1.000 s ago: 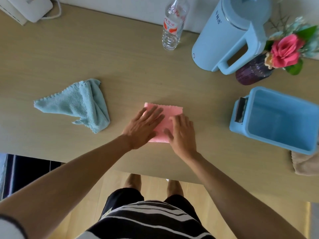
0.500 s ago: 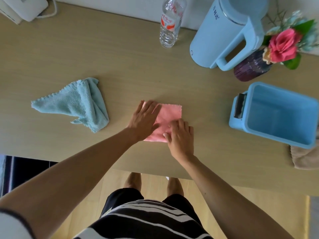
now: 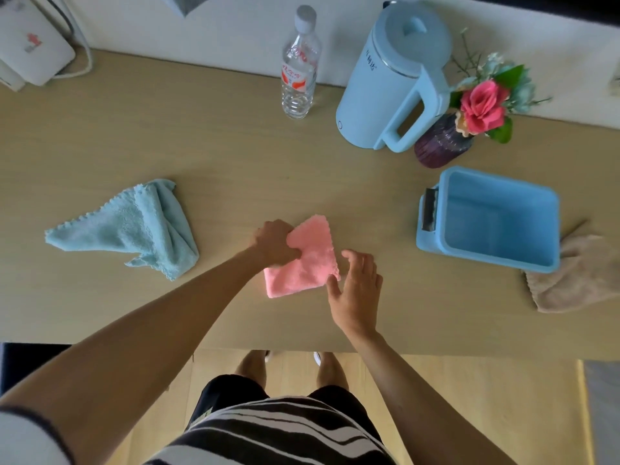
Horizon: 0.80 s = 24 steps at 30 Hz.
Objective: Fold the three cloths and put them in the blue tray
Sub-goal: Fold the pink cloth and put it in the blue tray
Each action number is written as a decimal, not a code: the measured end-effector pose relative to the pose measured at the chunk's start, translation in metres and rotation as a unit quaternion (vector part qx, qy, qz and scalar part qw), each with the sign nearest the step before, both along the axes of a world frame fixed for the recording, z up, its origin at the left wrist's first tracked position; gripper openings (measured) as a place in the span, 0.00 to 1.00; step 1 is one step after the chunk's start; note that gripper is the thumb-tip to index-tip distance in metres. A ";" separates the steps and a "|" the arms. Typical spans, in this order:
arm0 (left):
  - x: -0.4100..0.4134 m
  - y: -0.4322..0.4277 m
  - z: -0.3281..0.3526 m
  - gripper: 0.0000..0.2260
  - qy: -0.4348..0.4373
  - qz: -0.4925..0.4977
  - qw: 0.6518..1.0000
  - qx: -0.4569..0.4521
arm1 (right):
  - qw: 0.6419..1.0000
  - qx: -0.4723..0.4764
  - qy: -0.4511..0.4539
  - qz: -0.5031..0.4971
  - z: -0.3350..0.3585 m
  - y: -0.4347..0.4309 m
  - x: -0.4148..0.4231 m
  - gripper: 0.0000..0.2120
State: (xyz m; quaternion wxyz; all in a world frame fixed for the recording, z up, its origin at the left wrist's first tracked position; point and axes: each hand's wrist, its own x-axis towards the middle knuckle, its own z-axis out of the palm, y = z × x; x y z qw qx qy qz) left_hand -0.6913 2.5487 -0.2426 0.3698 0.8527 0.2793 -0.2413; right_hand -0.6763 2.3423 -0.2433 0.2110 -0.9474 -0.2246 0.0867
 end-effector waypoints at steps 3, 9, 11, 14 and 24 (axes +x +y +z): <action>-0.005 0.004 0.022 0.15 -0.033 0.097 0.988 -0.119 | 0.987 0.118 0.083 -0.075 0.008 0.000 0.002 0.24; -0.015 0.000 0.073 0.21 -0.153 0.259 0.886 -0.353 | 0.853 0.299 0.368 -0.219 0.056 0.010 0.021 0.39; -0.013 -0.006 0.089 0.22 -0.196 0.272 0.852 -0.401 | 0.813 0.350 0.414 -0.213 0.077 0.006 0.031 0.44; -0.006 -0.019 0.113 0.23 -0.230 0.262 0.829 -0.437 | 0.793 0.406 0.409 -0.197 0.109 -0.006 0.045 0.43; 0.061 -0.093 0.165 0.24 -0.345 0.187 0.845 -0.363 | 0.862 0.416 0.279 -0.083 0.180 -0.085 0.117 0.26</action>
